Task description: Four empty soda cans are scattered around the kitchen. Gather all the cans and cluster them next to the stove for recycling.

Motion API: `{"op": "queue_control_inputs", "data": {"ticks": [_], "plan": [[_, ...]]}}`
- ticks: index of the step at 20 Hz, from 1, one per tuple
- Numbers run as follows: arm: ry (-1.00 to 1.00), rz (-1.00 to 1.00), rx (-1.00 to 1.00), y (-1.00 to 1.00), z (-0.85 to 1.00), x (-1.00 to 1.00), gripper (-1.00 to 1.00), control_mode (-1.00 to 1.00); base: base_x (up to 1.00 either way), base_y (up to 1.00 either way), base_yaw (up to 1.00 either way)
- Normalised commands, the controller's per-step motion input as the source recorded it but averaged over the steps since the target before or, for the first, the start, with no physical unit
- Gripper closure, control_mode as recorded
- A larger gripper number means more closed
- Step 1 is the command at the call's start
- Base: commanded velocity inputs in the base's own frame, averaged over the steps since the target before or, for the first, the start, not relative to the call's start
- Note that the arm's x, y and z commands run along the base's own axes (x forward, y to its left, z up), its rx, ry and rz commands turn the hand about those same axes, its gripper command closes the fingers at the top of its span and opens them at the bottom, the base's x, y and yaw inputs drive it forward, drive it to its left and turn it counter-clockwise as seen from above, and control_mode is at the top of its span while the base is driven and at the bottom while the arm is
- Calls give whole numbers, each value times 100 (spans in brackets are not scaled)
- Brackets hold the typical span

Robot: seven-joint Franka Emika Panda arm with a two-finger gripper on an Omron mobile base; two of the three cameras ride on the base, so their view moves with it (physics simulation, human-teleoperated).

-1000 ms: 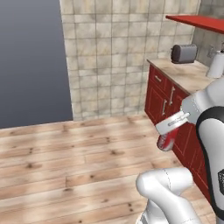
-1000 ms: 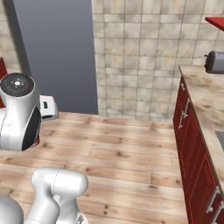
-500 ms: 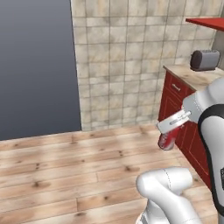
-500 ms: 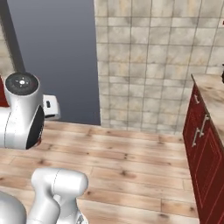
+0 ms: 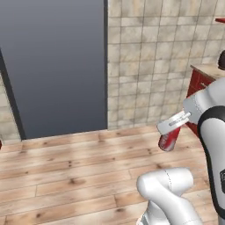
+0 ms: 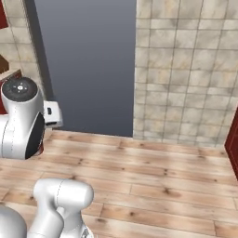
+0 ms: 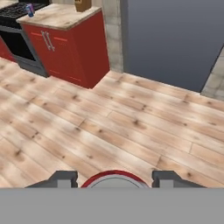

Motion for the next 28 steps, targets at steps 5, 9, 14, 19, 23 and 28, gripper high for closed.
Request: {"op": "queue_control_inputs", "data": {"ticks": [5,9,14,19,23,28], "plan": [[0,0,0,0,0,0,100,100,20,100,0],[0,0,0,0,0,0,100,100,15,100,0],[0,0,0,0,0,0,100,100,10,100,0],[0,0,0,0,0,0,100,100,9,100,0],[0,0,0,0,0,0,100,100,9,100,0],[0,0,0,0,0,0,100,100,7,100,0]]}}
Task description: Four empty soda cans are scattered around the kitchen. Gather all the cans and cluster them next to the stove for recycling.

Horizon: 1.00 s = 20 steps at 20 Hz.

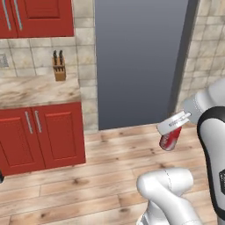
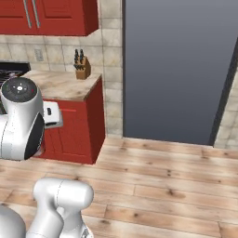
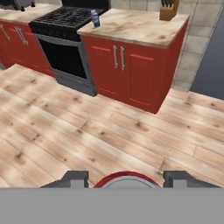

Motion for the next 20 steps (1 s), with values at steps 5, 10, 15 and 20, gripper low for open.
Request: {"op": "queue_control_inputs", "data": {"ticks": [5,10,15,20], "plan": [[0,0,0,0,0,0,100,100,3,100,0],[0,0,0,0,0,0,100,100,6,100,0],[0,0,0,0,0,0,100,100,5,100,0],[0,0,0,0,0,0,100,100,3,100,0]]}}
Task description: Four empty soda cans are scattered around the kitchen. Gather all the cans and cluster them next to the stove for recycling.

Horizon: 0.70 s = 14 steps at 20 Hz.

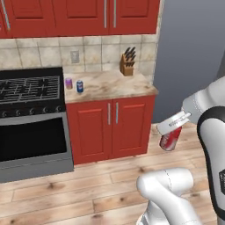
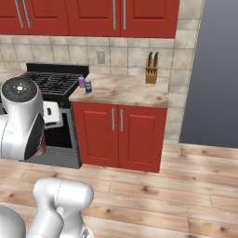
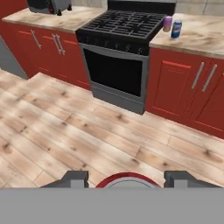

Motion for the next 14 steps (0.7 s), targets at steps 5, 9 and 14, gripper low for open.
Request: {"op": "queue_control_inputs", "data": {"ticks": [5,9,14], "plan": [[0,0,0,0,0,0,100,100,4,100,0],[0,0,0,0,0,0,100,100,30,57,-9],[0,0,0,0,0,0,100,100,81,29,-6]]}}
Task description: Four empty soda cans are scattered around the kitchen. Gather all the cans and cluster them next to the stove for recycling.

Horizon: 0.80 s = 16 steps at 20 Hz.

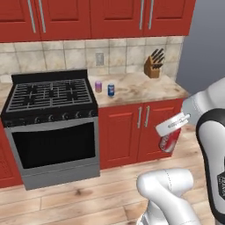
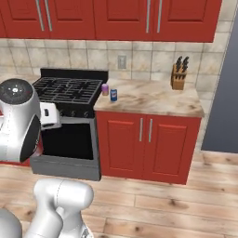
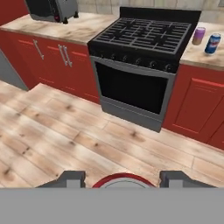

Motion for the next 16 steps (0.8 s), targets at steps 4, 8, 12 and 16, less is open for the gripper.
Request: {"op": "queue_control_inputs", "data": {"ticks": [4,8,12,16], "plan": [[0,0,0,0,0,0,100,100,100,3,0],[0,0,0,0,0,0,100,100,100,0,0],[0,0,0,0,0,0,100,100,85,0,0],[0,0,0,0,0,0,100,100,72,0,2]]}}
